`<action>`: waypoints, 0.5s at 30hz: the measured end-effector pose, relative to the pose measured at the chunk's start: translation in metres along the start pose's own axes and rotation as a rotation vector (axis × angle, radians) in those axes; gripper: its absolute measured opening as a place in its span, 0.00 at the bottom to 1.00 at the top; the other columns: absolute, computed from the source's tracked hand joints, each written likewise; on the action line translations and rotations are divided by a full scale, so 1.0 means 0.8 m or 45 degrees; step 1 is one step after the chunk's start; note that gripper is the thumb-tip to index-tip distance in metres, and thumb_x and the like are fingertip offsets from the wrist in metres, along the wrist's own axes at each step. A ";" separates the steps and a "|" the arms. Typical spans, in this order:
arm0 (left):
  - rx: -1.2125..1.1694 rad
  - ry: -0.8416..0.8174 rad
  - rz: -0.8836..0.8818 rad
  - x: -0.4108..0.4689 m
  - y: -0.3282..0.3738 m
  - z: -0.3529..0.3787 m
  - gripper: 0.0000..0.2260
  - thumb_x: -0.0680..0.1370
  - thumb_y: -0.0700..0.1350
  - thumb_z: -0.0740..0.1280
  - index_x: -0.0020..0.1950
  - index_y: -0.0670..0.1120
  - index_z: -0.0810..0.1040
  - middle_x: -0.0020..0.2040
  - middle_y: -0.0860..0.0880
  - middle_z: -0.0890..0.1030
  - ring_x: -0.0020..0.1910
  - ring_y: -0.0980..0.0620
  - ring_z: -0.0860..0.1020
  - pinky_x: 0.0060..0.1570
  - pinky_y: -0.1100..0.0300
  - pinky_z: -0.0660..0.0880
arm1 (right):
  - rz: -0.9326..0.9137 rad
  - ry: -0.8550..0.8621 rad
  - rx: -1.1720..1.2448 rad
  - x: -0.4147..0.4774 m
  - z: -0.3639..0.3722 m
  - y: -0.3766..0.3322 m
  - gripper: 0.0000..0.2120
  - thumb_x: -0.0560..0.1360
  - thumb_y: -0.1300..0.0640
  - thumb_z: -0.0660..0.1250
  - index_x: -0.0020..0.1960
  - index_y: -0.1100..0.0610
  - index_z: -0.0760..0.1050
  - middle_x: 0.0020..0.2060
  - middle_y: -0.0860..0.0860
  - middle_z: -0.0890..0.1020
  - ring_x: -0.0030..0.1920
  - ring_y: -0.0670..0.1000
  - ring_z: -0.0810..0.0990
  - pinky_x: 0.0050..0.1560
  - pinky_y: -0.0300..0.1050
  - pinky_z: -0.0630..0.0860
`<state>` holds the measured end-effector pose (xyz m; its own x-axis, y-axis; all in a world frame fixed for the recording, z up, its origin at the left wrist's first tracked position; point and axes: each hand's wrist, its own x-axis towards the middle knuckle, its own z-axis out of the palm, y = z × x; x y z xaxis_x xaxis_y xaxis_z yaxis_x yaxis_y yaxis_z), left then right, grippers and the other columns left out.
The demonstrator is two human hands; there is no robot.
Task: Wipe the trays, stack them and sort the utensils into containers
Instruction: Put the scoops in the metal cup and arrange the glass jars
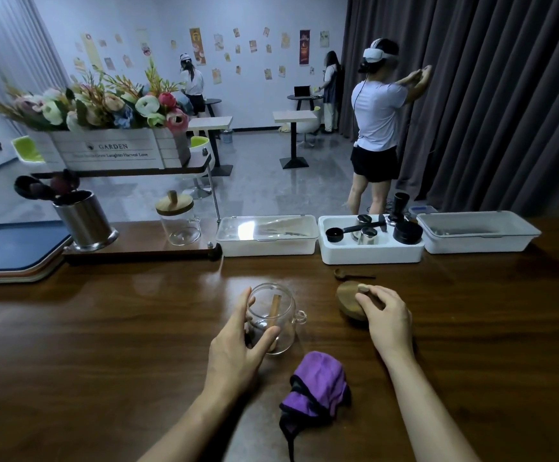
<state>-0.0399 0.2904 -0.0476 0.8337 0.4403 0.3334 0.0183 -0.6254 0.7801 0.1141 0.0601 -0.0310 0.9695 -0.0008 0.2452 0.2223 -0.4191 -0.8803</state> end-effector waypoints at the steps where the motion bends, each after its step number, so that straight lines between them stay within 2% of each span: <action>1: 0.003 0.002 -0.001 0.000 0.000 0.000 0.38 0.70 0.70 0.68 0.75 0.77 0.53 0.52 0.74 0.77 0.49 0.61 0.82 0.57 0.53 0.79 | -0.040 -0.009 0.062 0.000 0.001 -0.013 0.07 0.75 0.57 0.73 0.52 0.48 0.83 0.56 0.48 0.82 0.55 0.46 0.77 0.58 0.41 0.71; 4: 0.024 -0.010 -0.013 0.001 0.000 -0.001 0.39 0.70 0.70 0.68 0.77 0.75 0.53 0.55 0.79 0.74 0.51 0.63 0.82 0.57 0.57 0.78 | -0.187 -0.114 0.178 0.000 0.010 -0.055 0.12 0.74 0.57 0.75 0.48 0.39 0.81 0.53 0.44 0.81 0.55 0.44 0.79 0.61 0.42 0.73; 6: 0.023 -0.010 -0.019 0.001 0.000 -0.001 0.39 0.70 0.70 0.68 0.78 0.73 0.54 0.58 0.79 0.73 0.53 0.64 0.81 0.59 0.58 0.78 | -0.260 -0.215 0.202 -0.006 0.027 -0.081 0.14 0.73 0.56 0.76 0.48 0.36 0.81 0.54 0.43 0.80 0.56 0.44 0.79 0.60 0.39 0.72; 8: 0.019 -0.003 -0.027 0.001 -0.002 0.000 0.40 0.70 0.70 0.68 0.79 0.71 0.55 0.62 0.75 0.75 0.53 0.64 0.81 0.59 0.57 0.78 | -0.309 -0.300 0.190 -0.019 0.049 -0.099 0.10 0.72 0.56 0.77 0.51 0.45 0.85 0.55 0.44 0.80 0.57 0.43 0.79 0.60 0.34 0.71; 10: 0.025 -0.001 -0.039 0.001 -0.005 0.000 0.40 0.71 0.69 0.70 0.79 0.72 0.54 0.56 0.68 0.81 0.50 0.62 0.82 0.57 0.56 0.79 | -0.351 -0.342 0.165 -0.033 0.068 -0.109 0.10 0.72 0.56 0.77 0.54 0.54 0.85 0.55 0.45 0.80 0.56 0.39 0.78 0.58 0.27 0.68; 12: 0.037 -0.007 -0.044 0.001 -0.006 0.000 0.40 0.72 0.66 0.71 0.79 0.72 0.52 0.48 0.62 0.83 0.48 0.62 0.82 0.54 0.58 0.79 | -0.358 -0.372 0.179 -0.044 0.079 -0.116 0.11 0.72 0.58 0.77 0.54 0.55 0.85 0.55 0.45 0.80 0.55 0.34 0.77 0.55 0.24 0.67; 15: 0.056 -0.003 -0.034 0.002 -0.004 -0.001 0.41 0.73 0.65 0.72 0.80 0.70 0.51 0.47 0.64 0.82 0.49 0.63 0.81 0.51 0.64 0.77 | -0.361 -0.387 0.169 -0.046 0.084 -0.121 0.12 0.73 0.57 0.76 0.56 0.55 0.85 0.54 0.45 0.80 0.55 0.33 0.76 0.55 0.24 0.68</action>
<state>-0.0388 0.2936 -0.0494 0.8338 0.4555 0.3118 0.0645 -0.6414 0.7645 0.0635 0.1618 0.0179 0.8503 0.3729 0.3714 0.4761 -0.2440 -0.8449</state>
